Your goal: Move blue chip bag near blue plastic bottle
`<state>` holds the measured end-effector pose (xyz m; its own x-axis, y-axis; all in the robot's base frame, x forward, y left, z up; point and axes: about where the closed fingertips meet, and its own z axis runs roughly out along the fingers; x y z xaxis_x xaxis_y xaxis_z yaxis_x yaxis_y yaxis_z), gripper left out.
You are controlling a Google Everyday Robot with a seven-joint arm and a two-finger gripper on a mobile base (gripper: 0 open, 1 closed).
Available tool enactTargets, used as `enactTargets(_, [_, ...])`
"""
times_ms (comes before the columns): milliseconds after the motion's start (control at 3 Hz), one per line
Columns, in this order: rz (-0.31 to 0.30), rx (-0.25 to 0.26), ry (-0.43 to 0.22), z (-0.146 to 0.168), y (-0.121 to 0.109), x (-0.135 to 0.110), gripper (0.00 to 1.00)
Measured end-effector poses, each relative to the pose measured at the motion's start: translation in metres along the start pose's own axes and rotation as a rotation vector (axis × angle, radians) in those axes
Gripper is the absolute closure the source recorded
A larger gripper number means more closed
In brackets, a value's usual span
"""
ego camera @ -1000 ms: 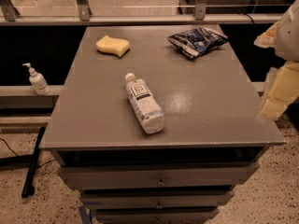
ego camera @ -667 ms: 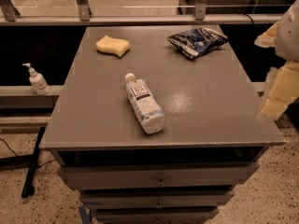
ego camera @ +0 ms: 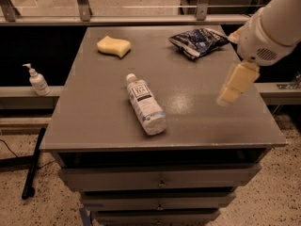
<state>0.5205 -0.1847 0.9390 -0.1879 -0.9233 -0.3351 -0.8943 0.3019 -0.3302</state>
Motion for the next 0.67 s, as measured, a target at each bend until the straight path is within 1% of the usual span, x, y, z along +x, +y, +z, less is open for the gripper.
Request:
enactTargets(333, [0.045, 0.074, -0.095, 0.056, -0.057, -0.018, 0.0])
enactTargets(667, [0.127, 0.119, -0.199, 0.1, -0.107, -0.03, 0.0])
